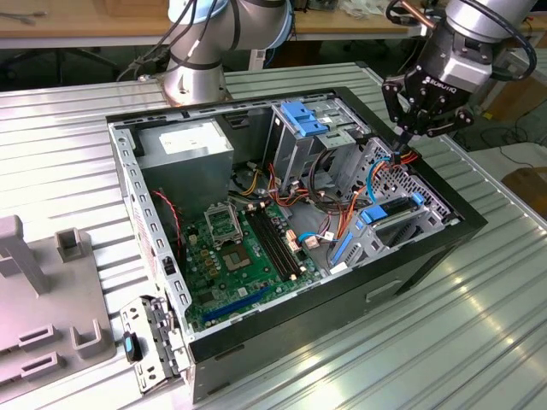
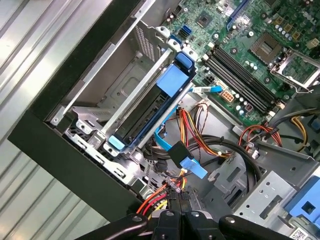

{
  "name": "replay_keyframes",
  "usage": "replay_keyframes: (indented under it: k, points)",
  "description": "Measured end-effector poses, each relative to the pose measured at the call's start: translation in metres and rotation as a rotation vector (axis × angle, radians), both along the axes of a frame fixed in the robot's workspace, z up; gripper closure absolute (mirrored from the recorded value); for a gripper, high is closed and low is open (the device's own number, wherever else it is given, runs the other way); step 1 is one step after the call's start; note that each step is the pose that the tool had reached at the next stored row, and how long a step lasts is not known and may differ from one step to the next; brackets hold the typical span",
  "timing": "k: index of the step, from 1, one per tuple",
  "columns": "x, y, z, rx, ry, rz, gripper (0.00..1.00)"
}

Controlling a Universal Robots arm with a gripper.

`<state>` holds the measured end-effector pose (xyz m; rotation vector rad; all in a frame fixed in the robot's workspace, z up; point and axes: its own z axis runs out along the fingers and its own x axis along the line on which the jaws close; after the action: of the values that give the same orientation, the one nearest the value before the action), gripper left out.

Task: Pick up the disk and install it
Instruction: 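Insert the first disk wire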

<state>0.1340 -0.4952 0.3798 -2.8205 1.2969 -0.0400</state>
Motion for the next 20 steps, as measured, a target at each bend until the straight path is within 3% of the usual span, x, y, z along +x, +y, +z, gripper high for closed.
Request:
replay_keyframes:
  k: [2,5,9,20]
  points:
    - [0.0000,0.0000,0.0002,-0.0002,0.0000,0.016,0.89]
    - [0.0000,0.0001,0.0003,-0.0002,0.0000,0.090,0.89]
    - [0.0001,0.0001,0.0002,-0.0002,-0.0002,0.139,0.89]
    - [0.0042,0.0003,0.0002,-0.0002,-0.0008,0.184,0.89]
